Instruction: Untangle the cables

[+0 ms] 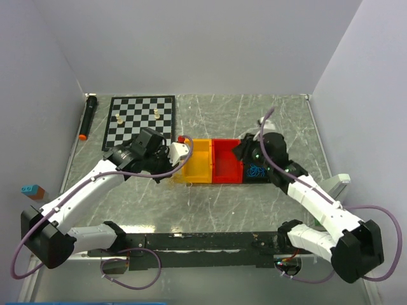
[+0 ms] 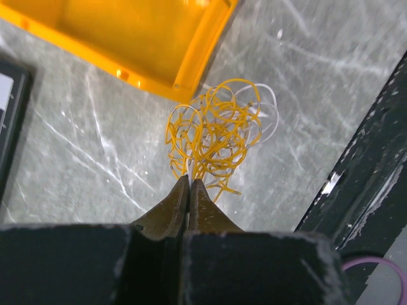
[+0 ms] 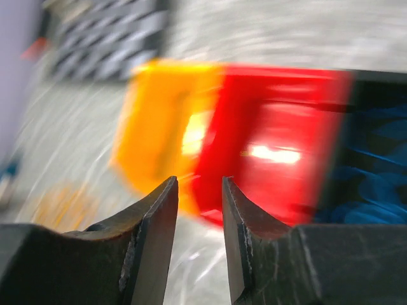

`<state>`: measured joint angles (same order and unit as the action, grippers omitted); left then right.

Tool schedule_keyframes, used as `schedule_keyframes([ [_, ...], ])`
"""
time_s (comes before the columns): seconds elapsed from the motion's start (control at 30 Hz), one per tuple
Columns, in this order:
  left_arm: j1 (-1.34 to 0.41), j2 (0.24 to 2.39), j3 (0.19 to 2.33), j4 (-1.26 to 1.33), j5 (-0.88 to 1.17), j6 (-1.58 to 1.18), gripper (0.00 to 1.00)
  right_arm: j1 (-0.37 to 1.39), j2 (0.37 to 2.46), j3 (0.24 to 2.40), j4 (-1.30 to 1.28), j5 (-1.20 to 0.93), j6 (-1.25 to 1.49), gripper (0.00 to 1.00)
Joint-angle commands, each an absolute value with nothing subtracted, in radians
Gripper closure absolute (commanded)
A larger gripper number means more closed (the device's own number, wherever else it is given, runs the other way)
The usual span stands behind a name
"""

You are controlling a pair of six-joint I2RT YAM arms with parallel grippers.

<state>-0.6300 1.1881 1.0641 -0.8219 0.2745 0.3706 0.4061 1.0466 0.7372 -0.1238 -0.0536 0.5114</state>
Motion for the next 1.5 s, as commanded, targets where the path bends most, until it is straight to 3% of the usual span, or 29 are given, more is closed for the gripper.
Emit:
schedule_keyframes([
  [0.0,-0.634,1.146,1.111,-0.822,0.357,0.359,0.98,0.523,1.003,0.68,0.13,-0.415,0.364,0.59],
  [0.23,-0.634,1.126,1.072,-0.766,0.385,0.301,0.97,0.586,1.049,0.569,0.336,-0.823,0.431,0.58],
  [0.57,-0.634,1.144,1.002,-0.68,0.376,0.23,0.98,0.656,1.281,0.564,0.6,-0.942,0.604,0.55],
  [0.87,-0.634,1.147,1.008,-0.669,0.368,0.227,0.98,0.719,1.419,0.667,0.462,-0.827,0.558,0.53],
  [1.03,-0.634,1.146,1.009,-0.672,0.37,0.227,0.98,0.724,1.427,0.687,0.419,-0.749,0.552,0.6],
  [1.47,-0.632,1.134,1.011,-0.684,0.338,0.242,0.98,0.724,1.29,0.643,0.25,-0.681,0.462,0.58],
])
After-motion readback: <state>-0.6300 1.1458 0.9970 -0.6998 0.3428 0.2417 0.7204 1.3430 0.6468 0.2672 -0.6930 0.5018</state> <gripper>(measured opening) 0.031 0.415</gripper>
